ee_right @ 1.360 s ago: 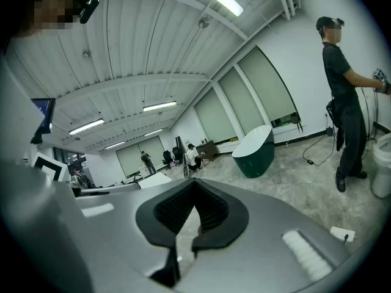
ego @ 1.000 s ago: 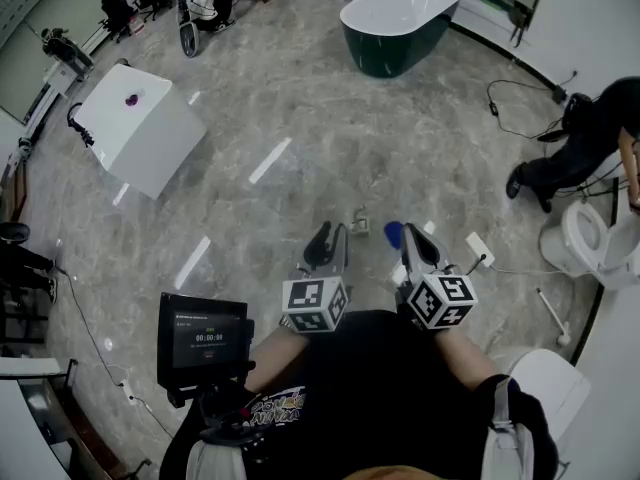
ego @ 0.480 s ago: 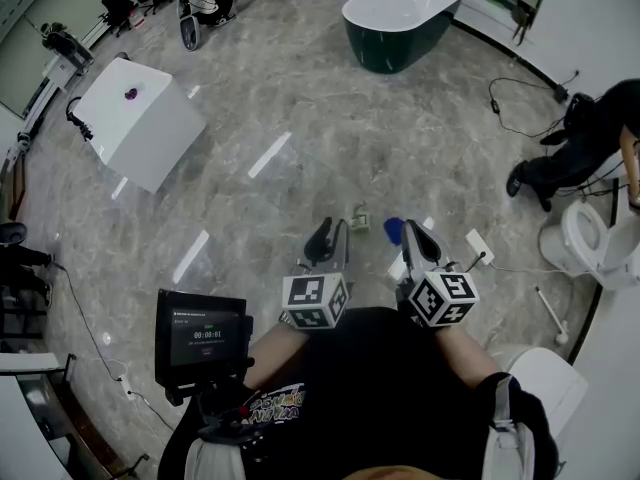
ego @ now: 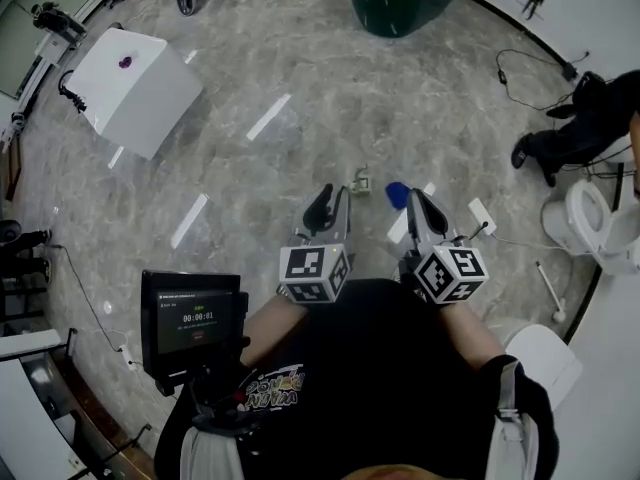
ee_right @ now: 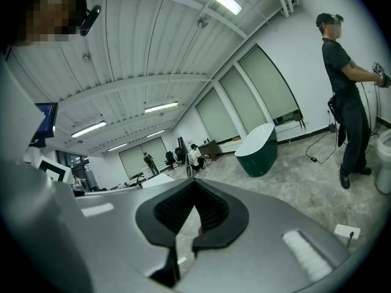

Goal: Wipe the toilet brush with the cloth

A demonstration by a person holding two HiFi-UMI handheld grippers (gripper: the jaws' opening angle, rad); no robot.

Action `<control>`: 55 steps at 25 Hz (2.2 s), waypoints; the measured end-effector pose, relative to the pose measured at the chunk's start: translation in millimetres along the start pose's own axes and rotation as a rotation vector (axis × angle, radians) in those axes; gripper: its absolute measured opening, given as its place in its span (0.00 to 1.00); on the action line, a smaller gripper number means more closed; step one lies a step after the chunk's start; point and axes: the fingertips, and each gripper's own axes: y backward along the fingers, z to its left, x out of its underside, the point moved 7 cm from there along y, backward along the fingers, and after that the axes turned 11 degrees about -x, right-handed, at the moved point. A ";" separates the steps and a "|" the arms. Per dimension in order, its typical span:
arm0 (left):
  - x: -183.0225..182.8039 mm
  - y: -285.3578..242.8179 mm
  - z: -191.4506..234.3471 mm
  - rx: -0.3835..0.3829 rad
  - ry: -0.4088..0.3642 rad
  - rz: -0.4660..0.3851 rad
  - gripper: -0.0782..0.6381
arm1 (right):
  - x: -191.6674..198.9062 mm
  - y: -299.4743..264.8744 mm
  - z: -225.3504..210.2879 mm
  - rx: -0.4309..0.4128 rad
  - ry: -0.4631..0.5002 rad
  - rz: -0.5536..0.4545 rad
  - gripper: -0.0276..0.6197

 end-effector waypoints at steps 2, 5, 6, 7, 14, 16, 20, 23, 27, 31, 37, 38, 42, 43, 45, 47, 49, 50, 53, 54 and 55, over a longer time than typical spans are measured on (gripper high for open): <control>1.6 1.2 1.8 0.000 0.007 0.005 0.25 | 1.7 0.8 1.1 0.002 -0.004 0.001 0.05; 4.6 4.6 2.6 -0.002 0.019 0.017 0.25 | 4.2 4.3 1.0 0.011 -0.015 0.009 0.05; 5.4 5.6 3.0 -0.001 0.023 0.020 0.25 | 4.8 5.1 0.7 0.015 -0.016 0.009 0.05; 6.8 6.7 3.8 -0.001 0.026 0.024 0.25 | 5.8 5.9 0.8 0.019 -0.016 0.010 0.05; 17.6 15.6 12.5 0.005 0.023 0.042 0.25 | 19.5 11.0 8.2 0.033 0.009 0.010 0.05; 21.0 18.2 14.6 0.008 0.017 0.054 0.25 | 22.5 14.5 8.9 0.045 0.005 0.005 0.05; 31.8 26.6 18.5 0.018 0.000 0.086 0.25 | 31.1 25.3 7.8 0.086 -0.009 -0.017 0.05; 42.7 31.5 33.8 0.031 -0.015 0.112 0.25 | 45.2 25.5 13.1 0.123 -0.022 -0.035 0.05; 46.8 16.9 72.6 0.042 -0.031 0.172 0.25 | 61.5 -0.1 26.7 0.178 -0.039 -0.024 0.05; 68.0 -18.2 72.9 0.044 -0.065 0.219 0.25 | 75.1 -9.2 -2.9 0.211 -0.055 -0.004 0.05; 101.5 -60.9 21.6 0.032 -0.119 0.222 0.25 | 87.4 2.6 -74.2 0.198 -0.055 0.047 0.05; 96.6 -58.9 18.9 0.035 -0.141 0.208 0.25 | 83.7 0.3 -71.9 0.189 -0.050 0.055 0.05; 71.6 -50.0 11.8 0.038 -0.297 0.090 0.25 | 69.0 -11.1 -58.0 0.143 -0.004 0.096 0.05; 67.5 -49.3 9.4 0.029 -0.322 0.065 0.25 | 66.6 -13.0 -58.4 0.126 0.010 0.115 0.05; 70.1 -55.1 -0.7 -0.007 -0.332 0.050 0.26 | 67.7 -14.2 -76.1 0.085 0.028 0.160 0.05; 90.5 -72.0 -17.4 -0.049 -0.335 0.070 0.27 | 78.2 -12.0 -117.0 0.043 0.029 0.199 0.05; 112.7 -89.1 -29.9 -0.088 -0.360 0.094 0.29 | 88.7 -13.2 -156.8 0.004 0.033 0.230 0.05; 119.5 -94.6 -31.3 -0.108 -0.369 0.104 0.29 | 92.3 -17.0 -170.2 -0.014 0.037 0.246 0.09; 140.4 -110.4 -29.8 -0.163 -0.348 0.144 0.30 | 111.5 -31.7 -209.6 -0.034 0.021 0.309 0.09; 152.7 -119.4 -31.6 -0.174 -0.339 0.158 0.31 | 123.0 -35.7 -227.7 -0.033 0.011 0.329 0.10; 166.3 -129.6 -34.1 -0.180 -0.332 0.167 0.31 | 135.8 -39.4 -245.6 -0.030 0.002 0.345 0.10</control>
